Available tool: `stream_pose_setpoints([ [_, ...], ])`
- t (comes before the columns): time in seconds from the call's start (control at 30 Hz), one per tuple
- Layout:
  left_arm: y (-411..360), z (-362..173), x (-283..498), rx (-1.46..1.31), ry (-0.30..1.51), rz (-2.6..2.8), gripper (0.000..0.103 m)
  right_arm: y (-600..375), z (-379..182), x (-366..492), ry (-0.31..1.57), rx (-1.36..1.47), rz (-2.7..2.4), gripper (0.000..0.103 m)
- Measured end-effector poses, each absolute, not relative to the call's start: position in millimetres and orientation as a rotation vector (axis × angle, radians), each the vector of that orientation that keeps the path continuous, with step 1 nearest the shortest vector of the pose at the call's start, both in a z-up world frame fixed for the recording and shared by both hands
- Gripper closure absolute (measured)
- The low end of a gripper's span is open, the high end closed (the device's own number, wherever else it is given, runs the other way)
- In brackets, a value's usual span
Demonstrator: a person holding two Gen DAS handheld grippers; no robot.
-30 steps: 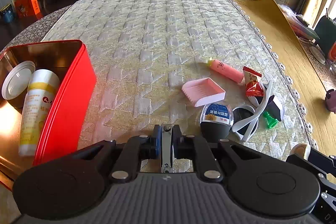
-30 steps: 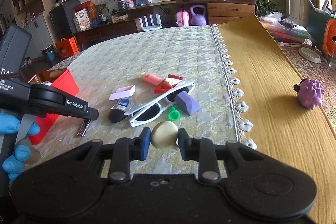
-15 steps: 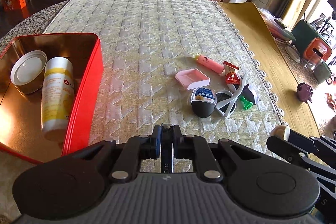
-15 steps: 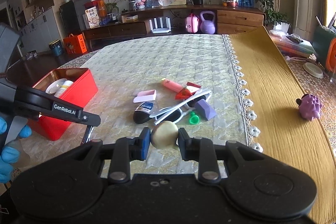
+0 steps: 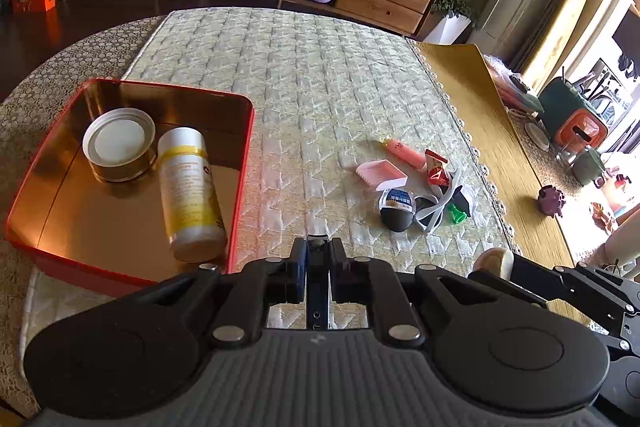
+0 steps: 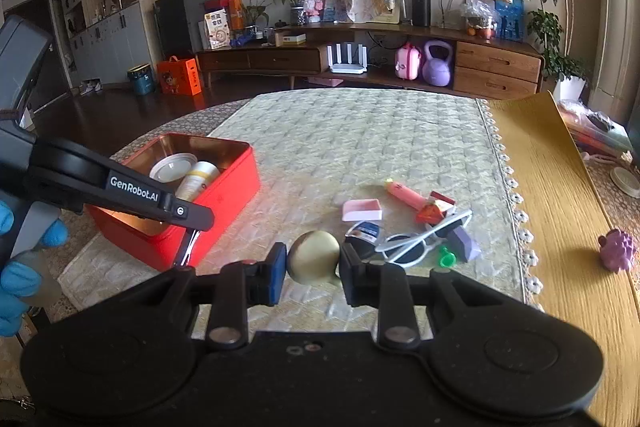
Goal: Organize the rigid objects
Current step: 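Carry the nail clipper with the left tool while the right tool carries the garlic to the red box, then lower the garlic into the red box with the right tool while the left tool releases the clipper there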
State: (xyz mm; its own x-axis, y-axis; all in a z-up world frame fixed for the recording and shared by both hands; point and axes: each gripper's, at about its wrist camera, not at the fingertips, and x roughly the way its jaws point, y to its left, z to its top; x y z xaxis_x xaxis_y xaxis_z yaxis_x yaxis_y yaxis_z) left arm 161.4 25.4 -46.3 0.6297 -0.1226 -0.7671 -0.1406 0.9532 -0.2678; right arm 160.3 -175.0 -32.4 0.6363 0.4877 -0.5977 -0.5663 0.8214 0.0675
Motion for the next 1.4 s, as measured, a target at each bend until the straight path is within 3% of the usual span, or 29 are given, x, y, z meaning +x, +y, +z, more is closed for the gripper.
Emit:
stream_pose_setpoints([
  [0.53,116,-12,151,-0.305,0.816,0.111,0.092,-93,-13,152,0.606,-0.209,0.705,0.075],
  [1.4,193,-83,193,-0.186,0.981,0.242,0.092,38,-62,191,0.72,-0.381,0.871,0.075],
])
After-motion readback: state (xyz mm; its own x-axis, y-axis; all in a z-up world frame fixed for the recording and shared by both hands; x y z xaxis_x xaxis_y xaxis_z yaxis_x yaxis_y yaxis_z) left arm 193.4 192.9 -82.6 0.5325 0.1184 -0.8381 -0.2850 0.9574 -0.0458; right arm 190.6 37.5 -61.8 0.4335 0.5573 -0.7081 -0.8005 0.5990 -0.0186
